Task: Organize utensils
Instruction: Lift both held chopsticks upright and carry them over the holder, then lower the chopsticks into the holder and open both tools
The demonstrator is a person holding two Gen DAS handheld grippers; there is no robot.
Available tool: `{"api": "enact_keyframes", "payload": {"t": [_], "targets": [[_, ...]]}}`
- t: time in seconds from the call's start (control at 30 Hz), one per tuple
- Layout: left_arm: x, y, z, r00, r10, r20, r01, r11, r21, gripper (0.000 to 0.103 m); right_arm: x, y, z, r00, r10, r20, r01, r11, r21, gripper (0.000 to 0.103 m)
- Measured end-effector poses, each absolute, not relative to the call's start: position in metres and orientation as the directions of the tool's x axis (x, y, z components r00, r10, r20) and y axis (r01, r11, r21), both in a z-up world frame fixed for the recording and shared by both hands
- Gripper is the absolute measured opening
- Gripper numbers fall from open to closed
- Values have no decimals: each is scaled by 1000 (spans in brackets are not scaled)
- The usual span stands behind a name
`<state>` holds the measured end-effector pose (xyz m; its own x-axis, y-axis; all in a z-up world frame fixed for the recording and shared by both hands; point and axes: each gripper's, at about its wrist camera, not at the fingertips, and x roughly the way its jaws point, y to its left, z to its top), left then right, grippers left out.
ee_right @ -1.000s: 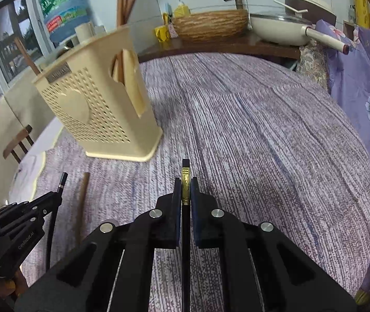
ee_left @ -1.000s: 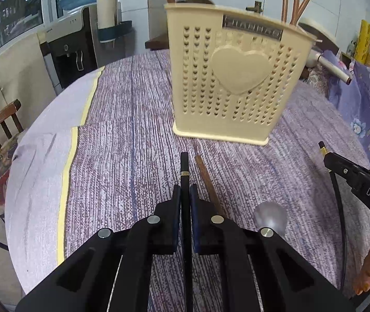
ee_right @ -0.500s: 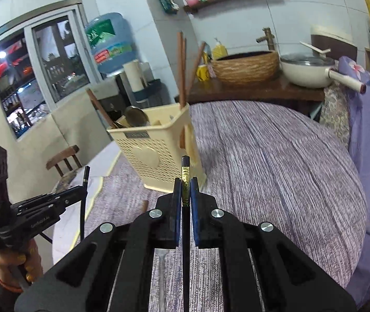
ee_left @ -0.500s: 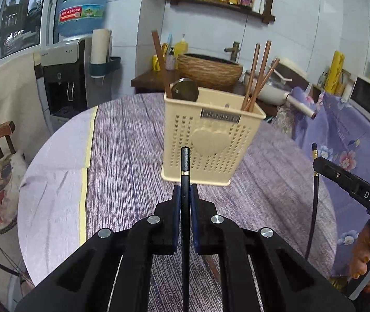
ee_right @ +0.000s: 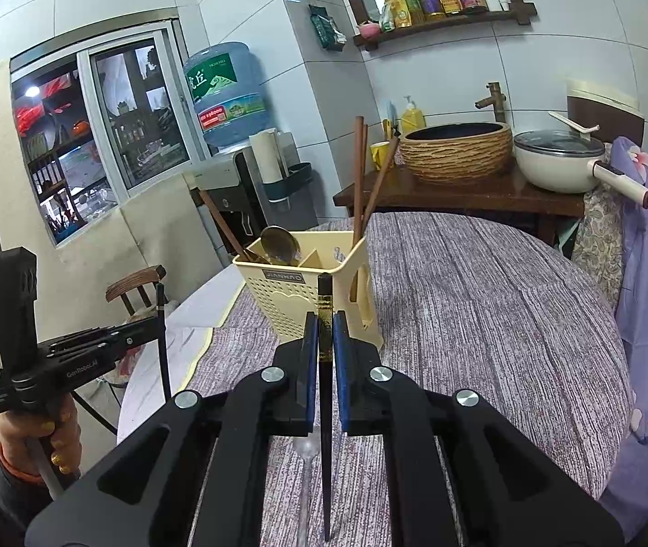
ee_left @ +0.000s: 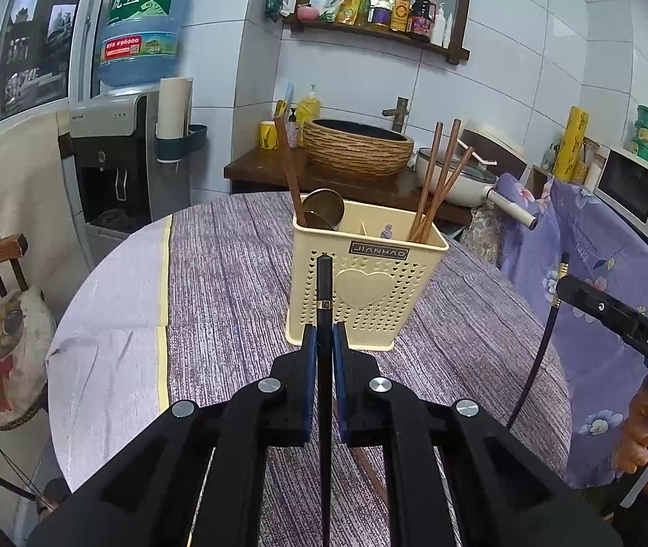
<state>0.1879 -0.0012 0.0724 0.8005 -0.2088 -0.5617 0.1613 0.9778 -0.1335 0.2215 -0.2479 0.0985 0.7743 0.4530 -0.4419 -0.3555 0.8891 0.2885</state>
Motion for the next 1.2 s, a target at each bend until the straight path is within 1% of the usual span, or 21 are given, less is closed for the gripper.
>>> {"api": "enact_keyframes", "payload": {"t": [0.43, 0.6, 0.8, 0.97, 1.1, 1.2], "targets": [[188, 4, 98, 831, -213, -514, 174, 977, -124, 8, 223, -230, 128, 780, 478, -404, -408, 878, 252, 8], [195, 1, 117, 841, -228, -490, 193, 974, -121, 8, 235, -221, 144, 775, 486, -404, -422, 874, 240, 8], [210, -7, 161, 861, -253, -440, 226, 967, -115, 8, 254, -215, 189, 790, 489, -370, -430, 872, 235, 8], [230, -14, 212, 875, -283, -392, 252, 959, -130, 8, 275, -209, 243, 834, 456, -310, -410, 889, 202, 8], [247, -21, 243, 913, -234, -334, 211, 972, -105, 8, 295, -205, 275, 882, 387, -268, -355, 921, 160, 8], [264, -32, 248, 929, -194, -315, 178, 981, -77, 8, 310, -200, 275, 898, 351, -264, -321, 935, 148, 8]]}}
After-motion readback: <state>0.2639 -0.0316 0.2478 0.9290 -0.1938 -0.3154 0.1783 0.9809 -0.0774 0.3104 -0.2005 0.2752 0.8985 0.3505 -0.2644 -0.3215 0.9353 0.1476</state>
